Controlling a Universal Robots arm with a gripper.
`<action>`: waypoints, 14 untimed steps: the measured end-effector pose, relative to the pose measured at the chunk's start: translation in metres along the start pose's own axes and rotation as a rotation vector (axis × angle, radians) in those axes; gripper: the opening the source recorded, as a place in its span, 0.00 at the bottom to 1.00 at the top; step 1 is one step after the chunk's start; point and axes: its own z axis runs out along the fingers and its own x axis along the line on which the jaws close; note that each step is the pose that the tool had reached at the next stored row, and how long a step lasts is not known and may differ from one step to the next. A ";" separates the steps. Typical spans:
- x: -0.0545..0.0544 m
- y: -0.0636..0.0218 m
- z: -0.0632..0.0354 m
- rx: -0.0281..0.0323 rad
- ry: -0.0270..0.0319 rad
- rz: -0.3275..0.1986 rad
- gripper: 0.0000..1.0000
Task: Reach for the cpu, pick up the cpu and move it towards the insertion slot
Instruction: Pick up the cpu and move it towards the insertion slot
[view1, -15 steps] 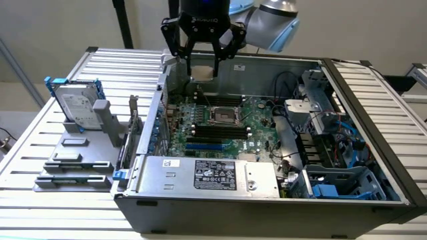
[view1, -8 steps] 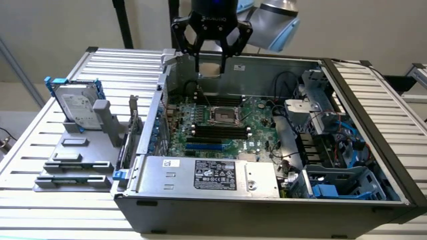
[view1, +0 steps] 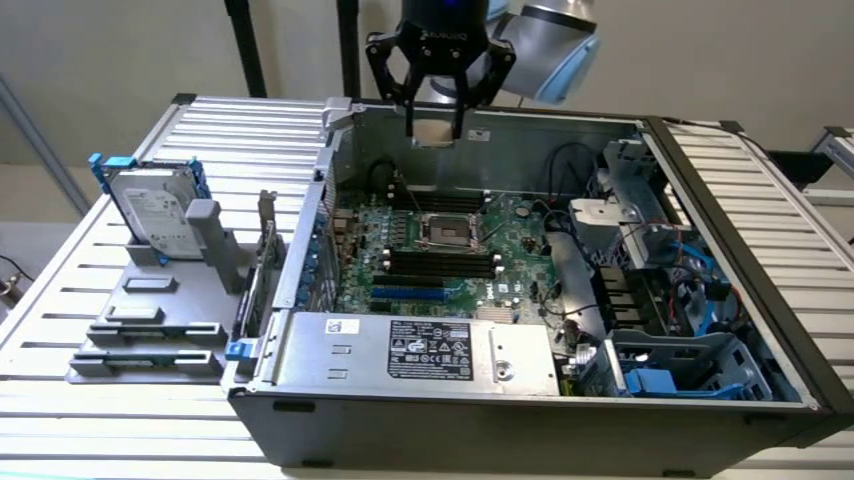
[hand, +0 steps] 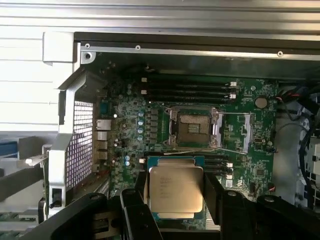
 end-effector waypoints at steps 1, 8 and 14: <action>-0.002 0.0031 0.0014 0.0000 0.0000 0.000 0.54; -0.021 0.0178 0.0110 -0.0002 0.0000 0.000 0.54; -0.031 0.0223 0.0173 -0.0003 -0.0006 0.012 0.54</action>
